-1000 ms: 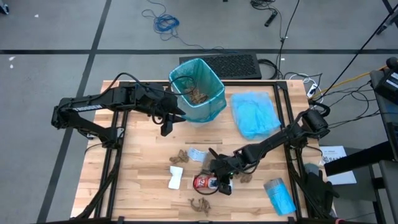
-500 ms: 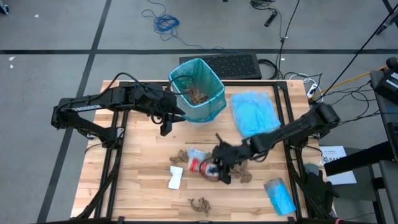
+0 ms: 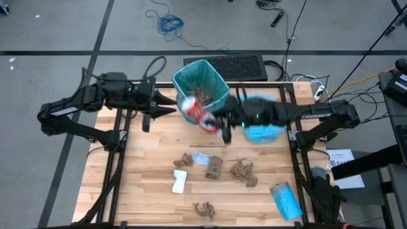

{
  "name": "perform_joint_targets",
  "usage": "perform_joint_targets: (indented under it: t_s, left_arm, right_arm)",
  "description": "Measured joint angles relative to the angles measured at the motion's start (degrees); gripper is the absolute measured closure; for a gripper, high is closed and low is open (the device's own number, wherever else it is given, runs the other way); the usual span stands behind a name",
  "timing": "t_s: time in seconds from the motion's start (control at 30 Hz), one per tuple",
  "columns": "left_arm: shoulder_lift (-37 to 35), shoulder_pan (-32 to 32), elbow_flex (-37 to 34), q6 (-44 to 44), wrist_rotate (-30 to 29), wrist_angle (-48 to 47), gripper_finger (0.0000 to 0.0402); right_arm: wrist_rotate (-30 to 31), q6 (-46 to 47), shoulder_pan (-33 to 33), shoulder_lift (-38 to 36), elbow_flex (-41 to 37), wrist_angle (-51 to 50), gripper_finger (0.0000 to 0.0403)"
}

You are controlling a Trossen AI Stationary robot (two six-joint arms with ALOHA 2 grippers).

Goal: Place trash/remove bag and relplace
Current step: Put the red bottle into the blue trash bag inside the white trash bin

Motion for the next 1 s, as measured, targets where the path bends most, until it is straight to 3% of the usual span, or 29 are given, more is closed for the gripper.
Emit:
perform_joint_targets:
  t_s: [0.17,0.37,0.6,1.0]
  left_arm:
    - [-0.79,-0.02,0.00,0.86,0.01,-0.18,0.0281]
    - [-0.05,-0.02,0.00,1.28,0.02,-0.46,0.0281]
    - [0.98,-0.02,-0.04,2.58,0.04,-0.98,0.0281]
    - [1.05,-0.02,-0.04,2.80,0.04,-3.06,0.0281]
  right_arm:
    - [2.08,-6.78,-8.03,1.25,5.61,0.65,0.0310]
    - [0.35,-7.76,-16.72,2.91,7.09,1.15,0.0309]
    - [-4.56,-7.48,-20.57,6.45,7.07,2.41,0.0302]
    - [-4.49,-6.86,-21.45,7.74,7.00,4.18,0.0199]
